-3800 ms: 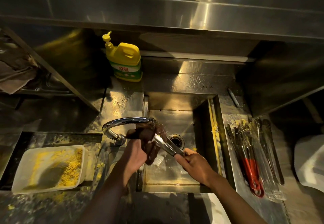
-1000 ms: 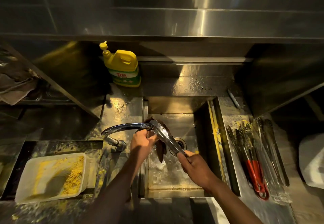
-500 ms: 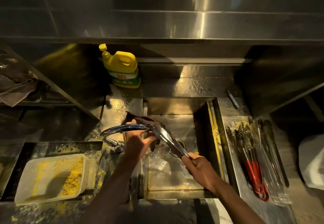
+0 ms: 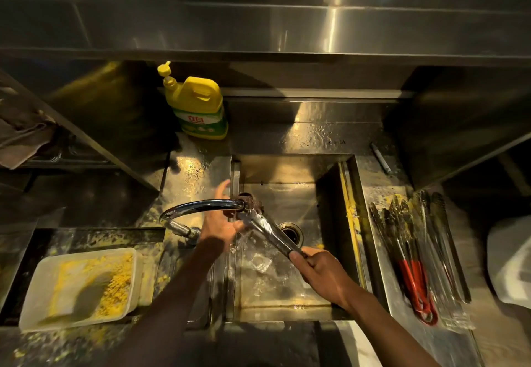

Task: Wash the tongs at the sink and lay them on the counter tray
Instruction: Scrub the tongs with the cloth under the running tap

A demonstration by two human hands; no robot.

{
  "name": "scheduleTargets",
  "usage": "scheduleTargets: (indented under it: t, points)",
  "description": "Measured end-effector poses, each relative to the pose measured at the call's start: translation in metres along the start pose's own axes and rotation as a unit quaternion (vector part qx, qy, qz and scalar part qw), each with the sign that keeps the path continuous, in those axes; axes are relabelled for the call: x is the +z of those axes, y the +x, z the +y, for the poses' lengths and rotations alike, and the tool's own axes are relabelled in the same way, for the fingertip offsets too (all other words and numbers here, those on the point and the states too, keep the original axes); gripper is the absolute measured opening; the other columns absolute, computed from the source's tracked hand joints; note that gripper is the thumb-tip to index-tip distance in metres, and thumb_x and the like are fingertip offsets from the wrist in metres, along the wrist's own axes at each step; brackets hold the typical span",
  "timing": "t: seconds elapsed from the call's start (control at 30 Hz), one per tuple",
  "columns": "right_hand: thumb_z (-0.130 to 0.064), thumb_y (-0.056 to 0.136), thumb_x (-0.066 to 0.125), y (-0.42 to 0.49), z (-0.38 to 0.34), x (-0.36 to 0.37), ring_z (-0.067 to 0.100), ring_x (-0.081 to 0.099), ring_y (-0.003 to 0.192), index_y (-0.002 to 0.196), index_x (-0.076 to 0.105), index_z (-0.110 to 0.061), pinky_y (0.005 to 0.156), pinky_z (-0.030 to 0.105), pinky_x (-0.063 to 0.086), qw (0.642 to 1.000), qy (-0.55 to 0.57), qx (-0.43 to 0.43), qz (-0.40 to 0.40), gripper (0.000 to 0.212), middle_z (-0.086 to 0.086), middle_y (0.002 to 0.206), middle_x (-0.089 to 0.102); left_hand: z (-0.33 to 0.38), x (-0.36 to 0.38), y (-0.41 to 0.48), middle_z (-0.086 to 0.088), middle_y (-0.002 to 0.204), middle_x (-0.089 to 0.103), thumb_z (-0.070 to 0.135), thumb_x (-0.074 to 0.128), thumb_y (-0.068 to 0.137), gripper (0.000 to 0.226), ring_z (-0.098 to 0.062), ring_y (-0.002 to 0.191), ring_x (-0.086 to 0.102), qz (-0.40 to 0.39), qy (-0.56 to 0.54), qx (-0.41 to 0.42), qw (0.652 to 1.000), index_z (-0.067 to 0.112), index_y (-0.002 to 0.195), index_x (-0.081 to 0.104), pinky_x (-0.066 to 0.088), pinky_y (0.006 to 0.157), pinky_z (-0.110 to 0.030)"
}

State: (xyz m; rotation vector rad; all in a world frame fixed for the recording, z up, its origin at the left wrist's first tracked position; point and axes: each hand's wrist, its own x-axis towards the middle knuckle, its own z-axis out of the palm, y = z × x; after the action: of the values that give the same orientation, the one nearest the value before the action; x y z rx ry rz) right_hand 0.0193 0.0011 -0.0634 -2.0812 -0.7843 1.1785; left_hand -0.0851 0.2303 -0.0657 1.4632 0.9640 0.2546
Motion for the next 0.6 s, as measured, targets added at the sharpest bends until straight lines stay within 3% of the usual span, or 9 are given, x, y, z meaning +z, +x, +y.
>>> scheduleTargets:
  t: [0.07, 0.1, 0.17, 0.27, 0.37, 0.4, 0.5, 0.6]
  points:
    - [-0.055, 0.099, 0.045, 0.001, 0.000, -0.001, 0.002, 0.044, 0.051, 0.075, 0.056, -0.030, 0.058, 0.023, 0.039, 1.000, 0.013, 0.002, 0.000, 0.037, -0.007, 0.056, 0.051, -0.008, -0.002, 0.001, -0.010, 0.125, 0.053, -0.002, 0.073, 0.079, 0.061, -0.019, 0.112, 0.054, 0.012, 0.155, 0.027, 0.988, 0.017, 0.130, 0.047, 0.048, 0.100, -0.038]
    - [-0.055, 0.099, 0.046, 0.002, -0.002, -0.002, 0.002, 0.043, 0.050, 0.074, 0.056, -0.029, 0.058, 0.024, 0.039, 1.000, 0.017, 0.000, 0.000, 0.038, -0.007, 0.055, 0.050, -0.010, -0.004, 0.002, -0.010, 0.126, 0.050, 0.002, 0.075, 0.077, 0.061, -0.019, 0.114, 0.052, 0.025, 0.159, 0.027, 0.987, 0.020, 0.126, 0.044, 0.045, 0.104, -0.037]
    - [-0.056, 0.099, 0.046, 0.005, -0.005, -0.005, 0.003, 0.043, 0.050, 0.074, 0.058, -0.026, 0.058, 0.026, 0.039, 1.000, 0.019, -0.008, -0.002, 0.041, -0.006, 0.055, 0.050, -0.012, -0.002, 0.003, -0.009, 0.131, 0.046, 0.001, 0.073, 0.079, 0.066, -0.018, 0.116, 0.052, 0.014, 0.089, 0.005, 0.996, 0.021, 0.132, 0.038, 0.045, 0.104, -0.033]
    - [-0.060, 0.098, 0.044, 0.014, -0.011, -0.007, 0.005, 0.047, 0.053, 0.073, 0.061, -0.023, 0.063, 0.028, 0.043, 1.000, -0.018, 0.001, -0.008, 0.048, -0.005, 0.058, 0.052, -0.009, 0.011, -0.001, -0.009, 0.125, 0.055, 0.000, 0.049, 0.096, 0.037, -0.016, 0.102, 0.056, 0.021, -0.017, -0.149, 0.988, 0.009, 0.131, 0.042, 0.051, 0.078, -0.024]
    - [-0.073, 0.094, 0.034, 0.027, -0.017, -0.005, 0.009, 0.055, 0.060, 0.071, 0.065, -0.012, 0.068, 0.030, 0.047, 0.995, -0.095, 0.008, 0.007, 0.072, 0.004, 0.066, 0.061, -0.015, 0.024, -0.001, -0.016, 0.117, 0.062, 0.008, 0.042, 0.102, 0.022, -0.026, 0.107, 0.061, 0.081, -0.182, -0.265, 0.943, 0.010, 0.124, 0.044, 0.049, 0.096, -0.041]
    - [-0.075, 0.093, 0.029, 0.030, -0.017, -0.004, 0.011, 0.057, 0.064, 0.070, 0.065, -0.013, 0.069, 0.030, 0.047, 0.993, -0.118, 0.003, 0.008, 0.075, 0.004, 0.071, 0.063, -0.016, 0.026, 0.000, -0.018, 0.116, 0.064, 0.012, 0.044, 0.102, 0.027, -0.029, 0.108, 0.062, 0.092, -0.209, -0.286, 0.931, 0.005, 0.128, 0.047, 0.048, 0.101, -0.044]
    - [-0.074, 0.093, 0.022, 0.030, -0.017, 0.000, 0.010, 0.057, 0.071, 0.070, 0.061, -0.024, 0.074, 0.030, 0.046, 0.988, -0.155, -0.018, 0.009, 0.068, -0.005, 0.076, 0.059, -0.016, 0.033, 0.001, -0.018, 0.112, 0.067, 0.027, 0.054, 0.098, 0.036, -0.029, 0.107, 0.063, 0.084, -0.264, -0.283, 0.918, 0.001, 0.124, 0.057, 0.046, 0.104, -0.048]
    - [-0.070, 0.097, 0.025, 0.025, -0.018, 0.009, 0.012, 0.058, 0.069, 0.079, 0.066, -0.016, 0.076, 0.037, 0.051, 0.993, -0.117, -0.017, -0.002, 0.071, 0.003, 0.075, 0.061, -0.006, 0.041, 0.003, -0.009, 0.101, 0.071, 0.042, 0.075, 0.081, 0.038, -0.026, 0.097, 0.066, 0.094, -0.234, -0.254, 0.934, 0.013, 0.103, 0.064, 0.053, 0.093, -0.043]
